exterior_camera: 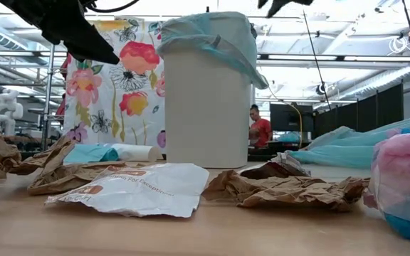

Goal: Place trash/remove bag and relplace
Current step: Put the brown paper into the trash bin

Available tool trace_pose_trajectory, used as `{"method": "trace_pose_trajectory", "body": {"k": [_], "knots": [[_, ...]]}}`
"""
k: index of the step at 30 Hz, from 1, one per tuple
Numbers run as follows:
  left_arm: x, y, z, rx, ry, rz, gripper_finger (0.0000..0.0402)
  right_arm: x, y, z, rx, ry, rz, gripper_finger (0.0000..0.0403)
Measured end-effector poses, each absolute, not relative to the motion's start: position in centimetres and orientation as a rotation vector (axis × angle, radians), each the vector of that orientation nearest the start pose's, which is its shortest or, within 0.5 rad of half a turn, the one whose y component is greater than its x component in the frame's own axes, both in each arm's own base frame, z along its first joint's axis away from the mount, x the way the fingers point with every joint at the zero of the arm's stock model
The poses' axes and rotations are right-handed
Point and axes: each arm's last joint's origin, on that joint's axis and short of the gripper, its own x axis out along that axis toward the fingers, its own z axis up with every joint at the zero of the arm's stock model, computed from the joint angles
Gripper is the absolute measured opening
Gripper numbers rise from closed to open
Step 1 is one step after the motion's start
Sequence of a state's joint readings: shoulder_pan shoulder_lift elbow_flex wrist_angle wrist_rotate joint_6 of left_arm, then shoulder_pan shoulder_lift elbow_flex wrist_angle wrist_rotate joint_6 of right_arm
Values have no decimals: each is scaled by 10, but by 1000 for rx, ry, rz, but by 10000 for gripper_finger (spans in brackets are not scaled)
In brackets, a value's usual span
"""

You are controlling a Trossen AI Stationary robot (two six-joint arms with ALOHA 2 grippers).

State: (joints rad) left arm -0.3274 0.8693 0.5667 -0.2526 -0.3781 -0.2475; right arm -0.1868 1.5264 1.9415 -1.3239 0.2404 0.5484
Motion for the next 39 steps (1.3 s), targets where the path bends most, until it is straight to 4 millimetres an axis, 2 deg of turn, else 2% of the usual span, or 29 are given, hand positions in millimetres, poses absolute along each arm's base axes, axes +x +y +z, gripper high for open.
{"method": "trace_pose_trajectory", "body": {"k": [6, 12, 17, 21, 24, 28, 31, 39], "knots": [[174, -59, 239, -59, 523, -5, 178, 231, 1, 443, 501, 919, -647, 170], [177, -77, 231, -61, 581, -176, 178, 221, 59, 432, 545, 902, -589, 169], [192, -101, 231, -104, 574, -314, 178, 215, 105, 399, 596, 938, -607, 169], [207, -118, 224, -11, 615, -356, 178, 209, 142, 362, 655, 958, -606, 169], [219, -126, 210, 52, 681, -359, 178, 204, 166, 333, 709, 959, -595, 169], [228, -131, 185, 82, 783, -340, 178, 200, 190, 303, 787, 919, -580, 169], [232, -134, 170, 99, 840, -333, 178, 199, 203, 289, 823, 878, -571, 169], [241, -136, 141, 116, 929, -323, 178, 199, 214, 281, 856, 820, -579, 169]]}}
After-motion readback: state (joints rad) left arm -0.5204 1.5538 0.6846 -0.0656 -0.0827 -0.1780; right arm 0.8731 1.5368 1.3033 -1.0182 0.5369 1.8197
